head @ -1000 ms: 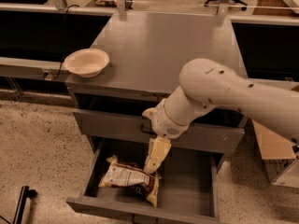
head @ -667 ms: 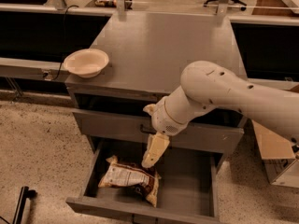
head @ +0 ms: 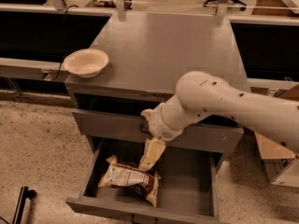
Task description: Pick brown chip bag from middle drawer and place on counter
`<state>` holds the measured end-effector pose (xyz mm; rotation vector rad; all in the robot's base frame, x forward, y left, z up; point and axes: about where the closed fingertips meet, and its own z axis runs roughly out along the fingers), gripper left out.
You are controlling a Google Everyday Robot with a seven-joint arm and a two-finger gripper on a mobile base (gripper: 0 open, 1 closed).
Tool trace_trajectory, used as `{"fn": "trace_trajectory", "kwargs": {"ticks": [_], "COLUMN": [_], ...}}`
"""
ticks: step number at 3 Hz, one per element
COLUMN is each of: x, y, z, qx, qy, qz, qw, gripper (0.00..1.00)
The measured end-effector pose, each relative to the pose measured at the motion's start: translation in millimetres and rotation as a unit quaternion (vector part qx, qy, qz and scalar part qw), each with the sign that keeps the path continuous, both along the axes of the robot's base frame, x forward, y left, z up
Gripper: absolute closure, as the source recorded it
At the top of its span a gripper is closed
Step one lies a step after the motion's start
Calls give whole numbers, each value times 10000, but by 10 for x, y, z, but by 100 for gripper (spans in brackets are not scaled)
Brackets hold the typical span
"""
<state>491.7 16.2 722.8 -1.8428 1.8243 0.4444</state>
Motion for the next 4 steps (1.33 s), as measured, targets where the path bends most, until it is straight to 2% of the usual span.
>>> {"fn": "trace_trajectory", "kwargs": {"ticks": [1, 3, 4], "x": [-66, -94, -87], "y": [188, 199, 278], "z": [-835, -846, -692], "qx": [-65, -89, -155], "qy": [-29, -31, -265], "qz": [108, 125, 233], "qw": [9999, 9999, 9993], "gripper": [0, 0, 18]}}
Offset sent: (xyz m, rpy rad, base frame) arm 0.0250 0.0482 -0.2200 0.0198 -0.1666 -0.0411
